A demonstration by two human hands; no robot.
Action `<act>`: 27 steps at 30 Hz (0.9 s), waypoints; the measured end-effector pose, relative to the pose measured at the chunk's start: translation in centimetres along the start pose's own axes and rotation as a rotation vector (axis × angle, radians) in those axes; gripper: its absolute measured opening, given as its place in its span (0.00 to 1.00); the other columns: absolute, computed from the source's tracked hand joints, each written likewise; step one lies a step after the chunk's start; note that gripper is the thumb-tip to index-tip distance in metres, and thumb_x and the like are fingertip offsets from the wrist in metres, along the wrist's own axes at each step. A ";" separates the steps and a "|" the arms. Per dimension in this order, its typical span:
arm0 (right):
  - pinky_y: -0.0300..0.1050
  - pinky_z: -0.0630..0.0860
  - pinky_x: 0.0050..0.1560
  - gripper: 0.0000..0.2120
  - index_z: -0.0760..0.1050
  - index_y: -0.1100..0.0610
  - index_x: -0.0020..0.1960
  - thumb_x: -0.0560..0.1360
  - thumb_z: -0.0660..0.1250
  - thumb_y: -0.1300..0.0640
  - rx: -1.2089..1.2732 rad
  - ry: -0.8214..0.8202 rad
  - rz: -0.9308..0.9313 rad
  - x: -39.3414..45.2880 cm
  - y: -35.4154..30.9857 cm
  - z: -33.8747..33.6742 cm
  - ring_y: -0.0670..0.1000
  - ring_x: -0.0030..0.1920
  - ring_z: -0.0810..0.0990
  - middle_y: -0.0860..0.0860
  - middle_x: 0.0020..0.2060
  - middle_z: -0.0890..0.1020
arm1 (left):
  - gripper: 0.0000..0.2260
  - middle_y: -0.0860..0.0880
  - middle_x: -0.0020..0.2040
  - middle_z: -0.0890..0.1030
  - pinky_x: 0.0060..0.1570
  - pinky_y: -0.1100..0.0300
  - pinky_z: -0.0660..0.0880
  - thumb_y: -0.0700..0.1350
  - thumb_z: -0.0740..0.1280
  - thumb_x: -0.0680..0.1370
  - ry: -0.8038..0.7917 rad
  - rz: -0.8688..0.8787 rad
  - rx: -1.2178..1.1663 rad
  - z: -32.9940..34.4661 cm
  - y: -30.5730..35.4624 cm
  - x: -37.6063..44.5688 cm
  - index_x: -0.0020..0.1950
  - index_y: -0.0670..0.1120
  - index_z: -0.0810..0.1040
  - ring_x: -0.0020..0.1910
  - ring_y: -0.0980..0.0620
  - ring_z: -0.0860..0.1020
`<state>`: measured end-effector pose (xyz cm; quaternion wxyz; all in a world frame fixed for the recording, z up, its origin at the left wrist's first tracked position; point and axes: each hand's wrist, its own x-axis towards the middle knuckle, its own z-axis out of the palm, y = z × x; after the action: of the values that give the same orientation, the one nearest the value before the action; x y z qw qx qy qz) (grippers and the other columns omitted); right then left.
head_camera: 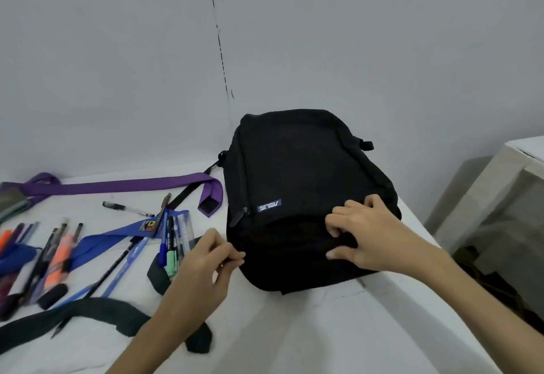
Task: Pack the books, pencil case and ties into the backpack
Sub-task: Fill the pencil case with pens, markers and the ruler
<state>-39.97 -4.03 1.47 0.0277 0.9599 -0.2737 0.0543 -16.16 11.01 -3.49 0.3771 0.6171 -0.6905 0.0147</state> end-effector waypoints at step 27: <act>0.47 0.69 0.47 0.17 0.73 0.56 0.46 0.79 0.56 0.42 0.037 -0.059 -0.167 8.2 -8.8 1.4 0.54 0.43 0.77 0.52 0.42 0.80 | 0.04 0.51 0.46 0.66 0.40 0.75 0.66 0.39 0.64 0.78 0.030 -0.197 0.249 0.0 -7.0 8.0 0.45 0.40 0.74 0.33 0.58 0.66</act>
<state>-28.26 -1.02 0.89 0.0062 0.9809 -0.1924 0.0285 -9.72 2.59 -2.31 0.3075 0.7235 -0.6138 0.0726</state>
